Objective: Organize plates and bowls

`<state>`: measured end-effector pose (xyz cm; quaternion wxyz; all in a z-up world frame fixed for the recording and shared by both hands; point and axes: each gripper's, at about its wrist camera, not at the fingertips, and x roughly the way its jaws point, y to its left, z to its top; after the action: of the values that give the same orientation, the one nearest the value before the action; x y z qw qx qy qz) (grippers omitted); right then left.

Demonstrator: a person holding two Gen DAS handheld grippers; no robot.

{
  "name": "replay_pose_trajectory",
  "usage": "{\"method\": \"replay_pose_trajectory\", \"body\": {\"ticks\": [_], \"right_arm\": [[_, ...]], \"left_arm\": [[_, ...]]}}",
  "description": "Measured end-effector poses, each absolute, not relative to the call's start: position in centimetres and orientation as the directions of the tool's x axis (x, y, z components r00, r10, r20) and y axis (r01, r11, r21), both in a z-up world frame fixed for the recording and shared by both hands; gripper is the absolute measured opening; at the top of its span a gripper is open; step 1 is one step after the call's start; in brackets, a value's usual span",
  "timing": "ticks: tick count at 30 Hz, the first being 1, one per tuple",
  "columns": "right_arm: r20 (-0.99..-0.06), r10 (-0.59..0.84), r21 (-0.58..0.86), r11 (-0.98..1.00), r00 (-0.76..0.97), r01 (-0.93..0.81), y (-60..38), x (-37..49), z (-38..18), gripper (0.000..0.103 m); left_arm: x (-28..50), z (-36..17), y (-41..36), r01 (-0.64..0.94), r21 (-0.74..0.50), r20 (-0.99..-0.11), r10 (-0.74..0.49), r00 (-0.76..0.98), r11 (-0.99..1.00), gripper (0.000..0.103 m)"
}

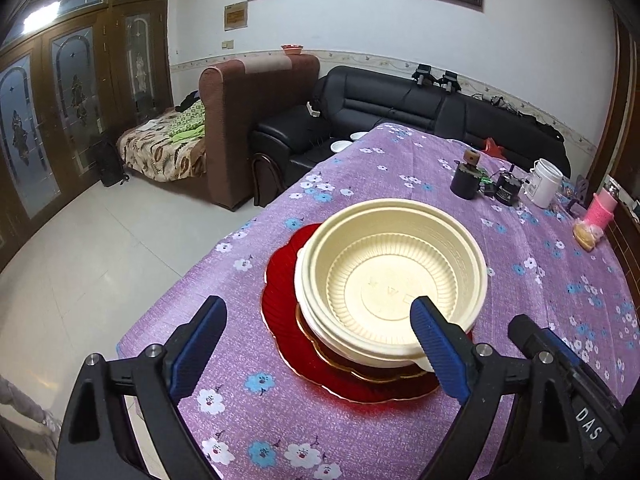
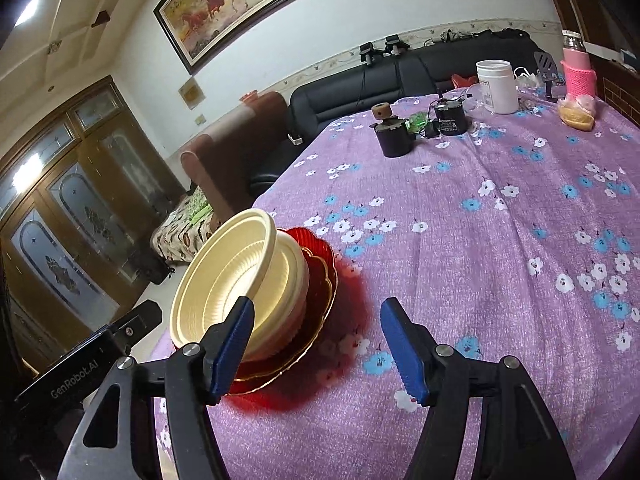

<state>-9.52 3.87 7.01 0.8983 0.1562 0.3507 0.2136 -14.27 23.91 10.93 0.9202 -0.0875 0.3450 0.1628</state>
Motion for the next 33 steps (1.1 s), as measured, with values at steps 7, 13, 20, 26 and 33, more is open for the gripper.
{"method": "replay_pose_trajectory", "body": {"ticks": [7,13,20,26,33], "right_arm": [[-0.571,0.491,0.424,0.863,0.659,-0.275,3.8,-10.0,6.6,0.071],[-0.578,0.487,0.417,0.866,0.655,-0.276,3.8,-10.2,6.3,0.071],[-0.587,0.482,0.404,0.87,0.65,-0.281,3.9,-10.5,5.9,0.072],[-0.592,0.48,0.398,0.873,0.648,-0.283,4.0,-10.7,5.5,0.072],[-0.589,0.472,0.395,0.876,0.656,-0.276,3.5,-10.8,5.4,0.072]], "left_arm": [[-14.3,10.8,23.4,-0.35,-0.036,-0.667,0.238,0.706,0.936,0.093],[-14.2,10.7,23.1,-0.351,-0.024,-0.664,0.247,0.706,0.936,0.093],[-14.2,10.0,22.5,-0.344,-0.004,-0.669,0.253,0.699,0.939,0.093],[-14.0,9.7,22.0,-0.34,0.005,-0.675,0.254,0.693,0.94,0.093],[-14.1,9.8,21.7,-0.348,0.007,-0.659,0.266,0.704,0.938,0.093]]}}
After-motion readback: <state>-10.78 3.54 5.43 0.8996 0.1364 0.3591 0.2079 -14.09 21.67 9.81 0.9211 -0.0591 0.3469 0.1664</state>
